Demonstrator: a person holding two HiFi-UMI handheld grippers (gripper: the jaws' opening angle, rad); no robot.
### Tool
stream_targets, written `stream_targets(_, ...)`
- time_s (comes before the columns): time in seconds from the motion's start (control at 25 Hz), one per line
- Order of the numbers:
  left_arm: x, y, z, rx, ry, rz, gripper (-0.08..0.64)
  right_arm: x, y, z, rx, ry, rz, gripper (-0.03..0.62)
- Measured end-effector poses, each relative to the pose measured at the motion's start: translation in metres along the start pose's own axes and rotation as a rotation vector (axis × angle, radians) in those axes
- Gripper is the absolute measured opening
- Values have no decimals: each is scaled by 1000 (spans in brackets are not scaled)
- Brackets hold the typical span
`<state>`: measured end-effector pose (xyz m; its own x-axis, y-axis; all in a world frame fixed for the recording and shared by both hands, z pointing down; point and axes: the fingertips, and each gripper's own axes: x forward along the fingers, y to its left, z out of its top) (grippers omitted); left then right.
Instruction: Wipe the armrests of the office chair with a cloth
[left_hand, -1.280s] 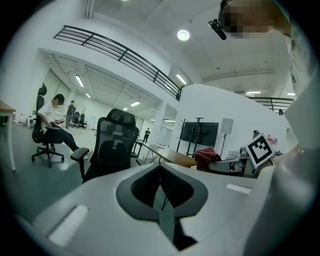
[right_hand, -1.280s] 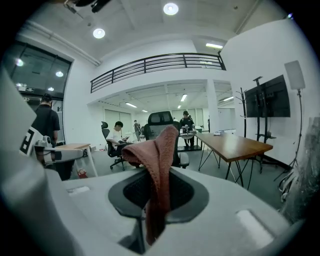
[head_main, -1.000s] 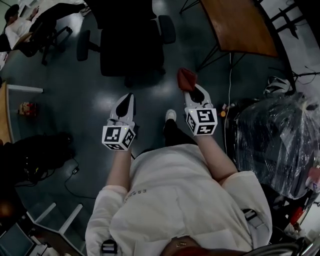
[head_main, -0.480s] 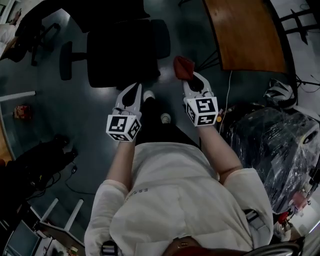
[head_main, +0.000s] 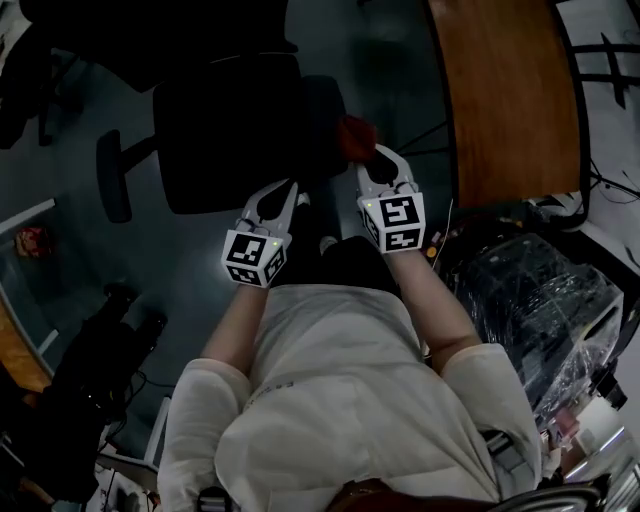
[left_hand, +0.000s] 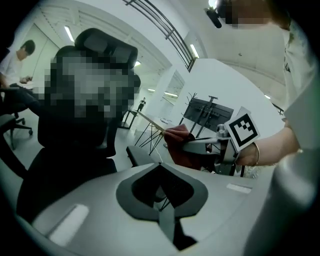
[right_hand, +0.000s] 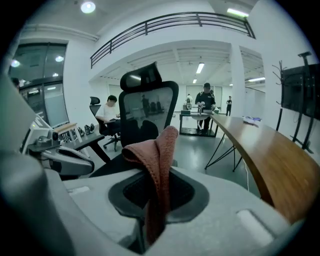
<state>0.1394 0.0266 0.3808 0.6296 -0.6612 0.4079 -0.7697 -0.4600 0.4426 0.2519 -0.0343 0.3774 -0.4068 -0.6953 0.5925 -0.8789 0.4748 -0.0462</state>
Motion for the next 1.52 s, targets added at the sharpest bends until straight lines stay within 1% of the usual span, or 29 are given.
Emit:
stream_targets(0.12, 28, 21, -9, -33, 35, -8, 17, 46, -11, 11, -91, 34, 23, 46)
stream_targets(0.28, 54, 28, -32, -97, 64, -14, 17, 99, -23, 12, -214, 83, 69, 46)
stream_targets(0.36, 68, 35, -42, -115, 76, 10, 17, 127, -27, 13, -278, 100, 91, 46)
stream_targets(0.44, 79, 45, -51, -141, 77, 50, 17, 149, -29, 14, -347, 106, 105, 46)
stream_targets(0.52, 86, 54, -57, -173, 74, 85, 17, 165, -30, 17, -412, 105, 103, 46)
stream_targets(0.64, 93, 59, -64, -192, 77, 101, 17, 180, -32, 19, -465, 102, 94, 46)
stream_targets(0.76, 98, 59, -68, -186, 93, 83, 17, 187, -29, 17, -472, 112, 110, 46)
stream_targets(0.88, 106, 57, -70, -179, 106, 45, 17, 189, -23, 14, -481, 118, 140, 46)
stream_targets(1.0, 110, 52, -72, -212, 104, 5, 17, 183, -13, 9, -443, 131, 189, 46)
stream_targets(1.08, 110, 51, -74, -233, 96, -1, 17, 176, -4, 2, -425, 141, 227, 46)
stream_targets(1.16, 109, 51, -75, -236, 89, -4, 17, 168, 3, -4, -422, 140, 245, 46)
stream_targets(1.4, 109, 49, -76, -209, 94, -43, 6, 146, 12, -20, -364, 142, 279, 44)
stream_targets(1.52, 108, 49, -76, -198, 96, -47, 6, 132, 21, -29, -348, 147, 301, 44)
